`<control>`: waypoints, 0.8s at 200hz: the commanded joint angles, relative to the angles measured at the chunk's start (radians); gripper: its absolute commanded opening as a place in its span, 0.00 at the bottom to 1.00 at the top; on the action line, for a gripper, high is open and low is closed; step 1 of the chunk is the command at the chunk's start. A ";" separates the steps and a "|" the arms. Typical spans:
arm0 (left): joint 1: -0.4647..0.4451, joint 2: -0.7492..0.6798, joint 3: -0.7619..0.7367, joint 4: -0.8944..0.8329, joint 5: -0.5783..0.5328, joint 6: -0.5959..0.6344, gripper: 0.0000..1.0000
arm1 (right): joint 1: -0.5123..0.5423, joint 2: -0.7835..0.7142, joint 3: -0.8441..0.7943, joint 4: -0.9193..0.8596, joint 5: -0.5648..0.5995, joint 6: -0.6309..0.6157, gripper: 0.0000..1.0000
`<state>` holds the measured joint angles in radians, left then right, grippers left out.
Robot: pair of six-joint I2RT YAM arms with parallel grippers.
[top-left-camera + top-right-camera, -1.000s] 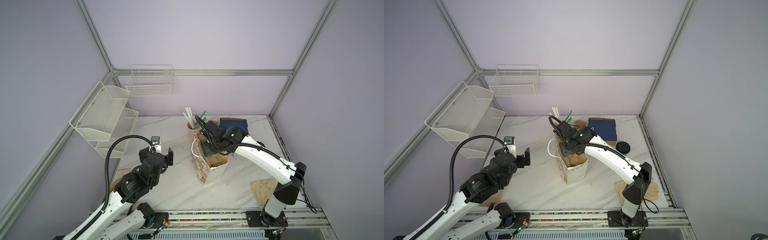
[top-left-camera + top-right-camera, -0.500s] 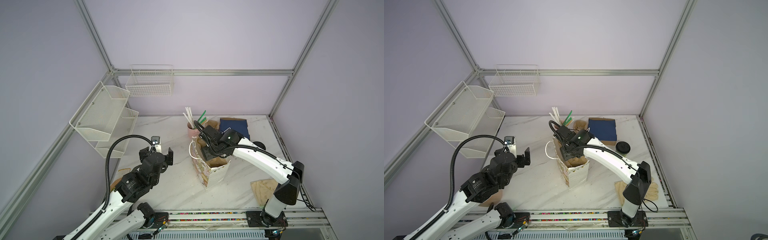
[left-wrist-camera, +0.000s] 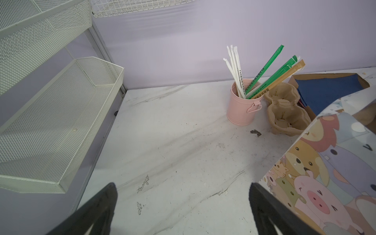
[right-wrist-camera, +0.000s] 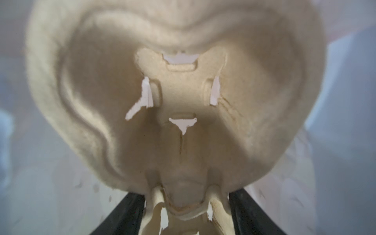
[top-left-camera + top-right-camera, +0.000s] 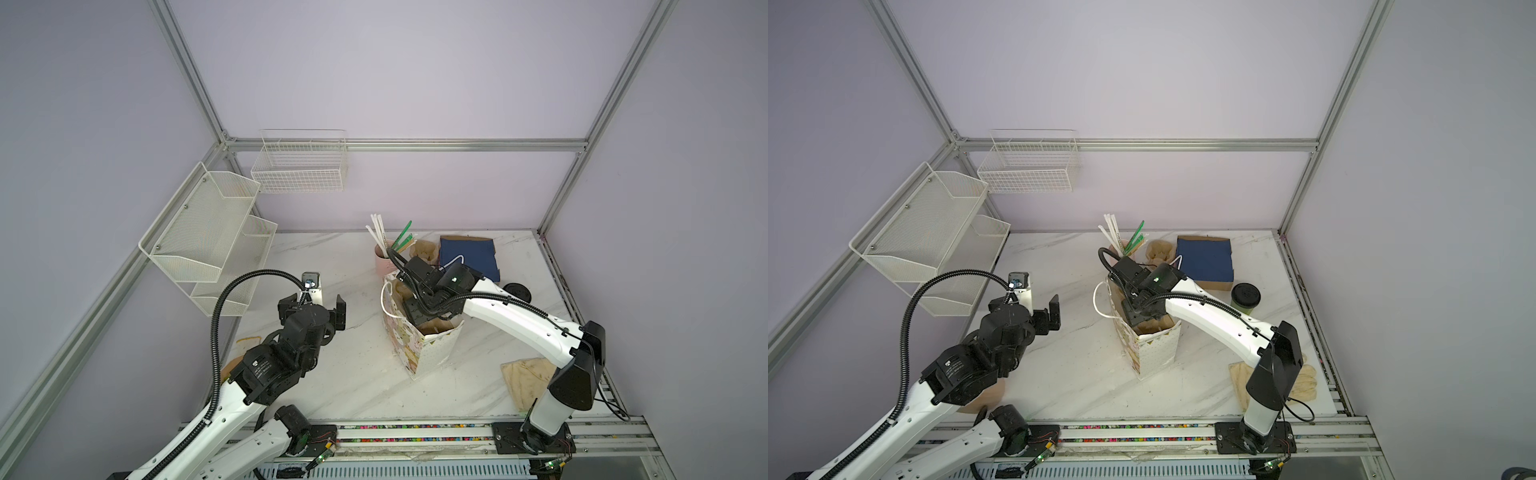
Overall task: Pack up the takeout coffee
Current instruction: 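Push the tan cup carrier deeper into the gift bag with the right gripper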
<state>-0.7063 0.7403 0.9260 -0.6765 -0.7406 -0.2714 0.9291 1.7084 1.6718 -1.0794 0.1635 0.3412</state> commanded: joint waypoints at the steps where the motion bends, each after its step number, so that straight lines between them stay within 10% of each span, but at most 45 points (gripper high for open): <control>1: 0.008 -0.001 -0.006 0.012 -0.003 0.008 1.00 | -0.006 -0.031 -0.021 -0.002 -0.003 -0.014 0.67; 160: 0.015 -0.007 -0.006 0.010 0.003 0.009 1.00 | -0.005 -0.001 -0.150 0.072 -0.070 -0.037 0.67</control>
<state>-0.6979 0.7425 0.9260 -0.6765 -0.7387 -0.2691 0.9291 1.7020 1.5562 -1.0210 0.1112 0.3199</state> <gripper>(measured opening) 0.997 0.671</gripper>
